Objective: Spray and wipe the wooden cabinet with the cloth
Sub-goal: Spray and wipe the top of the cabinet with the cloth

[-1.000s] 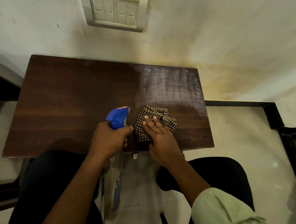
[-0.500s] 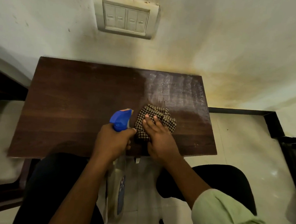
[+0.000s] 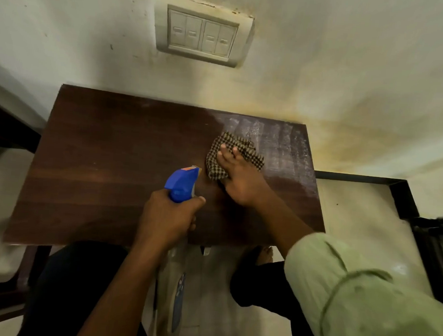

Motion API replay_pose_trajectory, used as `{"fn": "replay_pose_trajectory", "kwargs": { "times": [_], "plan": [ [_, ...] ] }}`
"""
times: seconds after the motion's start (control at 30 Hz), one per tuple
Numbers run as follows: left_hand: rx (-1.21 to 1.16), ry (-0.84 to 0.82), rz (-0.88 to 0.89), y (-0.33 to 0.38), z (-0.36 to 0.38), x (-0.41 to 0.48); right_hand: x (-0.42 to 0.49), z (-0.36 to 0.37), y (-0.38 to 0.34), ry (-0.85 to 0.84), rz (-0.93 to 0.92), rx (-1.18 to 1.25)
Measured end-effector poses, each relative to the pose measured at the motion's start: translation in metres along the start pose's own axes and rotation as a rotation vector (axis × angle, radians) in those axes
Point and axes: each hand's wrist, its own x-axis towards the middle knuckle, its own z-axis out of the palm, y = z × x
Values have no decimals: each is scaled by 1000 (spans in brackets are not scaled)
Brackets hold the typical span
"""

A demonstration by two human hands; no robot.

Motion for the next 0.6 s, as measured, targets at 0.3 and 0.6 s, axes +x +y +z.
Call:
{"fn": "replay_pose_trajectory", "kwargs": {
  "times": [0.3, 0.6],
  "plan": [
    [-27, -11, -22, 1, 6, 3, -20, 8, 8, -7, -109, 34],
    [12, 24, 9, -3, 0, 6, 92, -36, 10, 21, 6, 44]
  ]
}}
